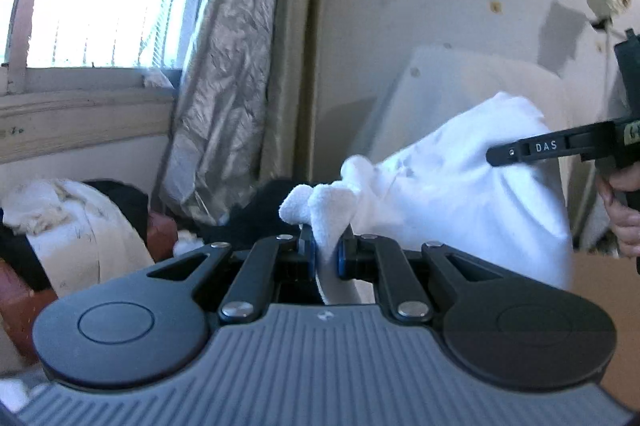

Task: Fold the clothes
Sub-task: 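Lift the folded T-shirt with both grippers and carry it toward the clothes stack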

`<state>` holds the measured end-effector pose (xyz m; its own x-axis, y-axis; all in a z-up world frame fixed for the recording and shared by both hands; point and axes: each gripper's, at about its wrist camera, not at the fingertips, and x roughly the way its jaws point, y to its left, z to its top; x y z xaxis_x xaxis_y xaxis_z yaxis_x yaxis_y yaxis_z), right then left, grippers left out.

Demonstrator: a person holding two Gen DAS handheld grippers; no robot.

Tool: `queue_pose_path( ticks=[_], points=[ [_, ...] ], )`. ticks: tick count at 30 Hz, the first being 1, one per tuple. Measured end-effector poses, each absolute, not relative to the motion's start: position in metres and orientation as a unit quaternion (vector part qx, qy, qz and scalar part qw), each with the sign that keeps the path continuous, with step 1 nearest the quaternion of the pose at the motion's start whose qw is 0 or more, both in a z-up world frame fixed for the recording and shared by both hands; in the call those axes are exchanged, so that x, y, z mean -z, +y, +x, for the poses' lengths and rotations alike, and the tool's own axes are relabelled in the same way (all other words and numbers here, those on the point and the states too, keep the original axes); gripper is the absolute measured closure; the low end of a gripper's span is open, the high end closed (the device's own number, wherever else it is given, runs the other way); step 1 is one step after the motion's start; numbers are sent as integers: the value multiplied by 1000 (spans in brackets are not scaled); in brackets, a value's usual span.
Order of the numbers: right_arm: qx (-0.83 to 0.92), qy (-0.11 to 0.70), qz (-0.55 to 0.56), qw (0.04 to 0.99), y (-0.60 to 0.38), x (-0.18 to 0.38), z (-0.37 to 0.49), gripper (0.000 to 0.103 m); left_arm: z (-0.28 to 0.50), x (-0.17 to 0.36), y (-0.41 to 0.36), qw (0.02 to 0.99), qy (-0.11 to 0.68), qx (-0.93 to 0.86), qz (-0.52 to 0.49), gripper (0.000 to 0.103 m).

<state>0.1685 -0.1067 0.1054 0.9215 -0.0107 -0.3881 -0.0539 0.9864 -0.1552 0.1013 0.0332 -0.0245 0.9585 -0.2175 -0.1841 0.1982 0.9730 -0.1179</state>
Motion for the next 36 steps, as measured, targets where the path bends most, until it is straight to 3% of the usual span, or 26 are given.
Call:
queue_pose_path(
  ticks=[3, 9, 12, 15, 16, 18, 20, 22, 24, 27, 29, 31, 32, 33, 36],
  points=[
    [-27, 199, -86, 976, -99, -127, 202, 82, 125, 8, 44, 992, 77, 86, -50, 94],
    [-74, 110, -52, 990, -101, -134, 259, 82, 174, -9, 55, 998, 52, 31, -33, 94],
    [-67, 63, -56, 994, -87, -99, 294, 80, 216, 25, 81, 987, 118, 27, -101, 92],
    [-15, 89, -29, 995, -76, -32, 335, 62, 273, 91, 103, 959, 248, 20, -133, 92],
    [-2, 121, -6, 993, -77, -8, 349, 61, 281, 107, 110, 952, 268, 9, -148, 92],
    [17, 185, 43, 982, -81, 32, 368, 61, 282, 122, 122, 948, 258, 10, -185, 91],
    [29, 172, 71, 982, -87, 51, 361, 59, 279, 117, 124, 953, 242, 21, -181, 91],
    [40, 182, 105, 977, -99, 55, 356, 35, 279, 114, 123, 951, 244, 29, -187, 91],
    [39, 217, 155, 963, -117, 59, 353, 34, 284, 115, 130, 948, 244, 31, -204, 91],
    [-8, 285, 278, 917, -145, 70, 343, 18, 286, 114, 134, 946, 244, 34, -213, 92],
    [-42, 309, 349, 883, -155, 89, 332, 19, 280, 102, 121, 956, 230, 34, -179, 94],
    [-78, 299, 390, 868, -156, 102, 323, 63, 271, 83, 107, 971, 198, 35, -126, 94],
    [-91, 288, 374, 877, -150, 96, 327, 74, 266, 72, 101, 977, 180, 37, -104, 95],
    [-103, 275, 358, 886, -143, 90, 329, 78, 262, 62, 98, 981, 165, 35, -93, 95],
    [-143, 233, 356, 894, -135, 71, 333, 79, 249, 43, 108, 984, 136, 16, -114, 95]
  ],
)
